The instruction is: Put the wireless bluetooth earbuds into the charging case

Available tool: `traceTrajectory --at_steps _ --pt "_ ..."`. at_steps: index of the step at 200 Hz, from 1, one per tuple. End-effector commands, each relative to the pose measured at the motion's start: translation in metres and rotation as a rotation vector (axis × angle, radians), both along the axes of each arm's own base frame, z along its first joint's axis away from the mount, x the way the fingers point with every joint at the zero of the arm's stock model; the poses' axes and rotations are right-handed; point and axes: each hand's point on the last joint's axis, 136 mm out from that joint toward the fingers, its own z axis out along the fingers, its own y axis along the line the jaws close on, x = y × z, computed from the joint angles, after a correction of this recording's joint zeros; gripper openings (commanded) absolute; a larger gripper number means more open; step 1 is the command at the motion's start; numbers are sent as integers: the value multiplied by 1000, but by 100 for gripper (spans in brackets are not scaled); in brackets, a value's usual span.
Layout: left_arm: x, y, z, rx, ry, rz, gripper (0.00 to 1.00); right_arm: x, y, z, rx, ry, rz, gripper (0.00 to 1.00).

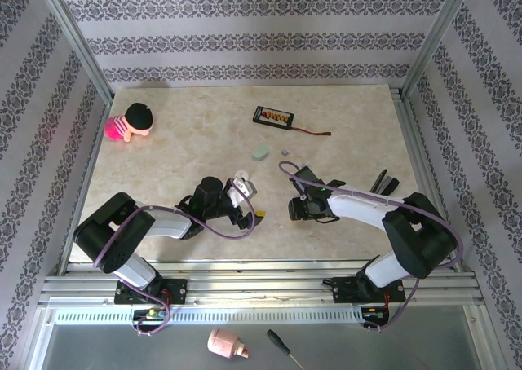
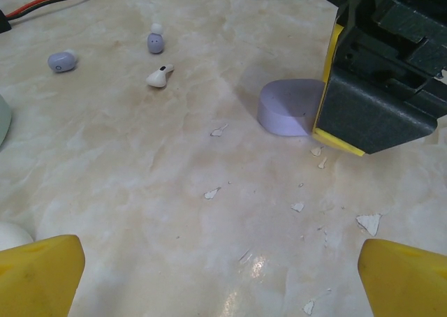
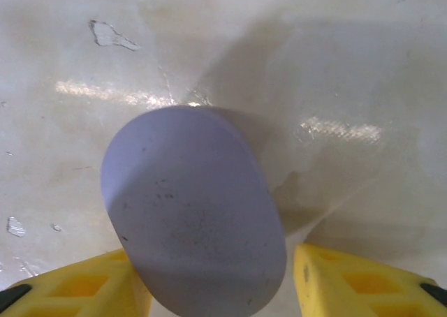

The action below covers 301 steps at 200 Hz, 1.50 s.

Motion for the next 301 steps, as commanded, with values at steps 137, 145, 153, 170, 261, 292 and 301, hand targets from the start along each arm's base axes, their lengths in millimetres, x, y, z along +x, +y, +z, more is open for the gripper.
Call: traceTrajectory --at_steps 137,145,153,170,261,292,301 --pt "4 -4 6 -31 13 -19 100 12 1 10 -82 -6 56 55" --pt "4 -5 6 -32 13 -21 100 13 2 9 -85 -5 57 55" --pt "4 -5 7 -33 13 -22 100 15 2 8 -88 -8 60 55" --pt "3 -5 7 -33 16 -24 100 19 2 6 -101 -10 72 56" --pt "3 -6 9 -48 26 -22 100 33 6 6 -117 -17 113 60" --pt "2 -6 9 -48 29 -25 100 30 7 4 -106 -3 106 51" --pt "2 -6 9 -48 29 -24 100 30 7 5 -101 -4 100 49"
